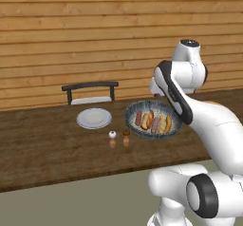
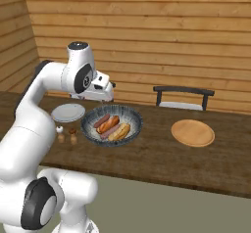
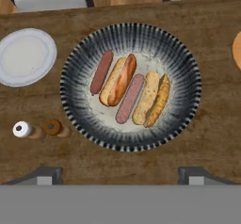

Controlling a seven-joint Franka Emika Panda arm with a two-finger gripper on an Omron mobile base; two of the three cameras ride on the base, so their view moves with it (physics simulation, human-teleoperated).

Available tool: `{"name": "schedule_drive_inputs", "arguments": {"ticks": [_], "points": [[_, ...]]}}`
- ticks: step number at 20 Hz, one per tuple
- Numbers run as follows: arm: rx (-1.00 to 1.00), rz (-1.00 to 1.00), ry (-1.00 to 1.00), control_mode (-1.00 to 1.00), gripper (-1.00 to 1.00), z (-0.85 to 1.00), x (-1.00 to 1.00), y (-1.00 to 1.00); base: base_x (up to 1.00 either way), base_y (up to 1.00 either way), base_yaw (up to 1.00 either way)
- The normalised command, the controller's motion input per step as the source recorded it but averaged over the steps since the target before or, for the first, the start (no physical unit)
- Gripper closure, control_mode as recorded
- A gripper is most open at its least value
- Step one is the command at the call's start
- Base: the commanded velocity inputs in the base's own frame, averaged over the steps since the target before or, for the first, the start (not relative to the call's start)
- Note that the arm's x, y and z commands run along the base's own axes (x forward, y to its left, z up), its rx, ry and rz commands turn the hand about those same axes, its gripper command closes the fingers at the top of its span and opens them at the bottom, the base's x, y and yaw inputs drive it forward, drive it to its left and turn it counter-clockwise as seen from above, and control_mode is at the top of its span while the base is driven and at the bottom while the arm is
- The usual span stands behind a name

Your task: Place one bun and one sausage from the bowl on each plate.

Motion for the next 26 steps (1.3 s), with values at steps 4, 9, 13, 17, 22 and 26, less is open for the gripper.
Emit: {"name": "schedule_drive_inputs", "arguments": {"ticks": [4,9,13,17,22,26], "points": [[0.0,-0.1,0.0,-1.0,-1.0,-0.44,0.13,-0.38,0.0,0.0,0.0],[0.0,-0.09,0.01,-1.0,-1.0,-0.45,0.04,-0.3,0.0,0.0,0.0],[0.0,-0.09,0.01,-1.0,-1.0,-0.53,0.08,-0.27,0.0,0.0,0.0],[0.0,-0.07,0.05,-1.0,-1.0,-0.44,0.17,-0.06,0.0,0.0,0.0],[0.0,-0.04,0.01,-1.0,-1.0,-0.57,0.29,-0.04,0.0,0.0,0.0],[0.0,-0.01,0.0,-1.0,-1.0,-0.62,0.38,-0.08,0.0,0.0,0.0]]}}
